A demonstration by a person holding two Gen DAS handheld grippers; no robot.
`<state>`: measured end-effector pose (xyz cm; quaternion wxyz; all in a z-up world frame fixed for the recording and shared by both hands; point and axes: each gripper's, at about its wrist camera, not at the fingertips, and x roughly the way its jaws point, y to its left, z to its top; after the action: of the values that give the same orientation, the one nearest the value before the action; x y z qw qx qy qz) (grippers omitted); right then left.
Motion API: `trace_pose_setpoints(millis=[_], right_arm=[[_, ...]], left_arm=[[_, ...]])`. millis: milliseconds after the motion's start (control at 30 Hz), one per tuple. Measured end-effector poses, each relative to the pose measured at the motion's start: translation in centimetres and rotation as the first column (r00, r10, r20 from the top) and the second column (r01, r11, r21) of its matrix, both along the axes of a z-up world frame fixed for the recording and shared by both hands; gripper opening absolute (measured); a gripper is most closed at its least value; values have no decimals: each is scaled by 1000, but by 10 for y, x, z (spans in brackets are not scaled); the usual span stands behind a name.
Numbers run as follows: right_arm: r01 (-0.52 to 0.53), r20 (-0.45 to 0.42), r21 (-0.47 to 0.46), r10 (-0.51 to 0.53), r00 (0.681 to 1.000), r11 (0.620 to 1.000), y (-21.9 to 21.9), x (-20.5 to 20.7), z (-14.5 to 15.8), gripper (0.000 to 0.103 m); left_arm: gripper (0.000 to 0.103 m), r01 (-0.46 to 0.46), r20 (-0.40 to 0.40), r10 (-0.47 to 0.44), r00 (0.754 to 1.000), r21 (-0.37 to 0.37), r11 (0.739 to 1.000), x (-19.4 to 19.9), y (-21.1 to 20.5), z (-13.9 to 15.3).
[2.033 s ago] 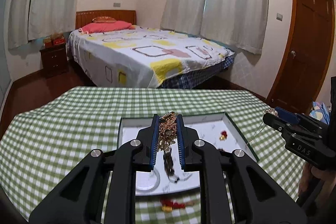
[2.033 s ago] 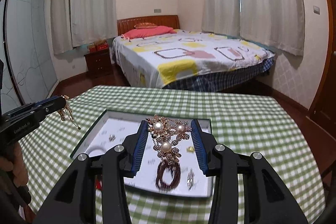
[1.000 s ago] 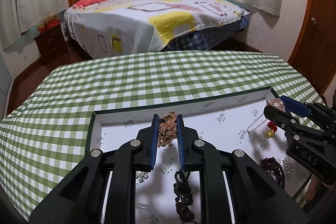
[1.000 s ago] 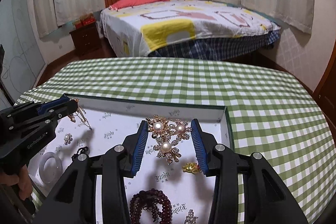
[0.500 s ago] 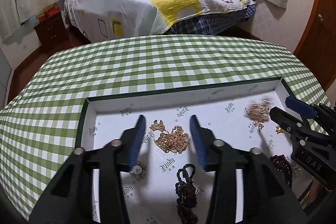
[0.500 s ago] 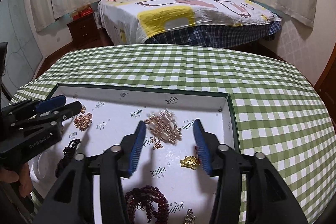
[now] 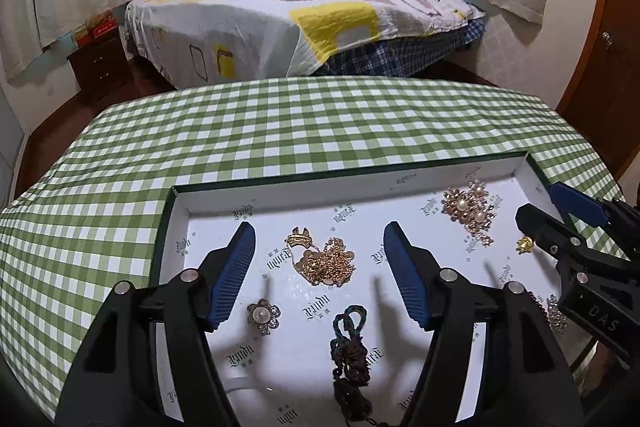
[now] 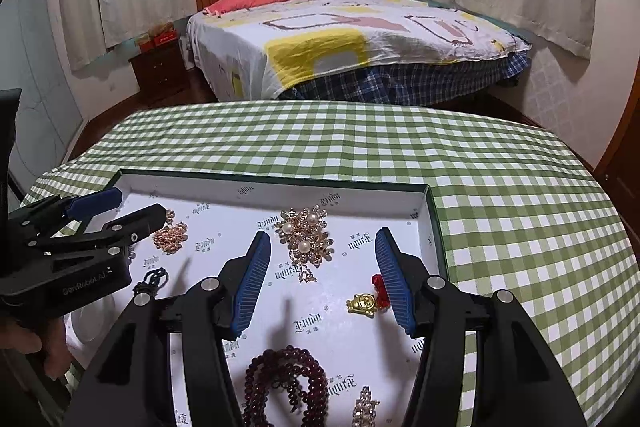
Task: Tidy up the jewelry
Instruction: 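Grasp the silver ring with the right gripper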
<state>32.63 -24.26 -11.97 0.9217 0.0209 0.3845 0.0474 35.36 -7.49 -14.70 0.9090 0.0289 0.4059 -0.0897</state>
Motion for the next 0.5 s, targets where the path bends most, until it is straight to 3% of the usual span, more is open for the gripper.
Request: trace_pose_setpoints(millis=[333,500], right_arm=[[3,21,0,-3,1000,1000,3,-9,5,54],[3,43,15,-3,999,1000,6,-23,13,54]], left_arm=[[65,1,35,-2,999,8,1000,-14,0,10],[65,-15,75,16,997,-23,1000,-33,7,23]])
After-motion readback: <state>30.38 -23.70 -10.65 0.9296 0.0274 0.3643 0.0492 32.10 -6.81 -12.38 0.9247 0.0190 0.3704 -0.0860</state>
